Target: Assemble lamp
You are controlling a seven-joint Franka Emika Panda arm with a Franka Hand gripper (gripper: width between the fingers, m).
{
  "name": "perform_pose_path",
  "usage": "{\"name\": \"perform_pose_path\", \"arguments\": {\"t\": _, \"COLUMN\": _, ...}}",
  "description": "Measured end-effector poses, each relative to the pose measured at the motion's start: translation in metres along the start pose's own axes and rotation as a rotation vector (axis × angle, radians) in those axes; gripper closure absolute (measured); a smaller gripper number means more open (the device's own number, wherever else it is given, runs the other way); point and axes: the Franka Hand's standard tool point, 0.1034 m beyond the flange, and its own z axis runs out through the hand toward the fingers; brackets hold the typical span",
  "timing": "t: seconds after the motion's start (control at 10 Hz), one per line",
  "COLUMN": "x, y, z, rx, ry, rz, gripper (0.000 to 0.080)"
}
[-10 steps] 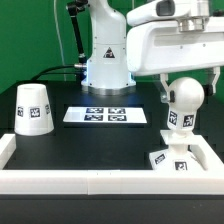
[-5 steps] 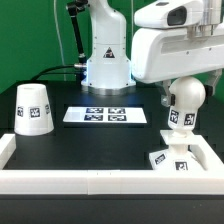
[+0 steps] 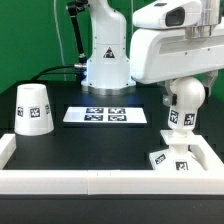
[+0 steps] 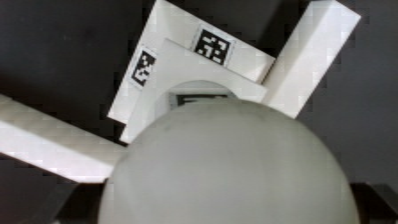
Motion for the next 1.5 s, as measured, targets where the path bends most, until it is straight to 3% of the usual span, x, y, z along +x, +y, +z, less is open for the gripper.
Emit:
{"name": "perform_pose_path", "arguments": {"t": 0.2, "x": 0.0001, "y": -0.0003, "z": 0.0, "rx": 0.001, "ry": 0.0, "rz": 0.039, "gripper": 0.0221}}
{"name": "perform_pose_path", "arguments": {"t": 0.7, "x": -0.0041, "y": -0.0075, "z": -0.0007, "rx": 0.011, "ry": 0.001, "rz": 0.572, "gripper": 0.0219}}
{"name": "perform_pose_path", "arguments": {"t": 1.5, "x": -0.002, "y": -0.0002, "z": 0.0004, "rx": 0.047, "ry": 0.028, "rz": 1.032, "gripper": 0.0219}}
